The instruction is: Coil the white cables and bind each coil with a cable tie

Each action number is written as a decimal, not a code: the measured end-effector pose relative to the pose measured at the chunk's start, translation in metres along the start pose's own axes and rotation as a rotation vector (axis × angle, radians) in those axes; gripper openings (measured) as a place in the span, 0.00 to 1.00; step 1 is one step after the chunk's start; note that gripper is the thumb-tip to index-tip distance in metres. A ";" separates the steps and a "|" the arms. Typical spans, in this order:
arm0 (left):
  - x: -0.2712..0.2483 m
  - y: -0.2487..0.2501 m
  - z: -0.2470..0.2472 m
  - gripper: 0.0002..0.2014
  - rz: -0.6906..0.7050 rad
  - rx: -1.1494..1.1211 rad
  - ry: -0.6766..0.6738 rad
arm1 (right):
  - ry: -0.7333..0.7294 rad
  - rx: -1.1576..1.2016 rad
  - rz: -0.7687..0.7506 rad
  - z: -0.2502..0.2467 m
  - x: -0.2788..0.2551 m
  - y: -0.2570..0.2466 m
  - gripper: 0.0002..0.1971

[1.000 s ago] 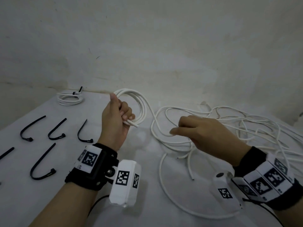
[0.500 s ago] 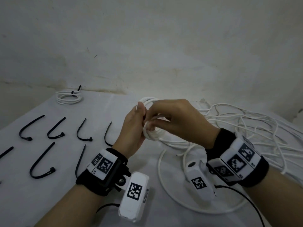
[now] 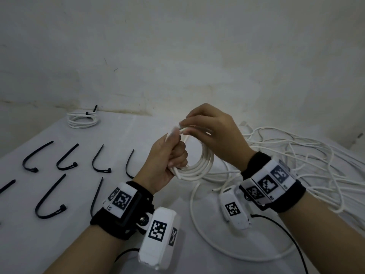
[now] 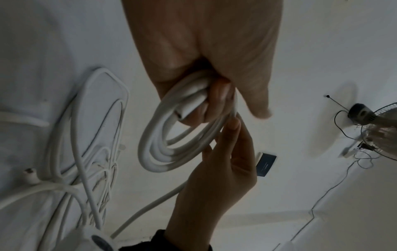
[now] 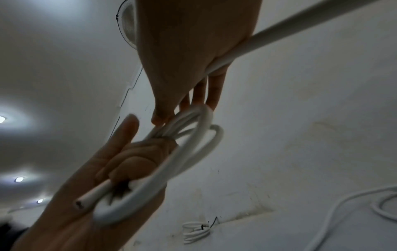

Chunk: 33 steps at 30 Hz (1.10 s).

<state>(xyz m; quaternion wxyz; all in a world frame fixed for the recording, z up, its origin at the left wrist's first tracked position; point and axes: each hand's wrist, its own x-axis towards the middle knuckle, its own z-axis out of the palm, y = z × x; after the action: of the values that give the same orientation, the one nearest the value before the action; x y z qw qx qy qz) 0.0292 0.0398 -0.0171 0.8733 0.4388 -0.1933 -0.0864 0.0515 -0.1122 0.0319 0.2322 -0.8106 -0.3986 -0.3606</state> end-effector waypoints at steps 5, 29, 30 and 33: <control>0.000 0.001 -0.001 0.09 0.014 0.022 0.021 | -0.170 -0.100 -0.049 0.000 -0.008 0.001 0.18; -0.001 0.009 -0.009 0.11 0.176 0.613 0.203 | -0.223 -0.024 0.079 0.001 -0.008 0.004 0.14; -0.001 0.010 -0.009 0.10 0.159 0.613 0.174 | -0.227 -0.029 0.086 0.000 -0.007 0.004 0.13; -0.001 0.012 -0.008 0.13 0.034 0.616 0.093 | -0.229 -0.052 0.087 -0.002 -0.004 0.004 0.14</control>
<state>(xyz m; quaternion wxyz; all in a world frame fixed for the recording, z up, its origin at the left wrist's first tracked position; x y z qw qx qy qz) 0.0310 0.0531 -0.0121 0.7084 0.6831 -0.1774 0.0111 0.0524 -0.1183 0.0299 0.1794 -0.8688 -0.3775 -0.2654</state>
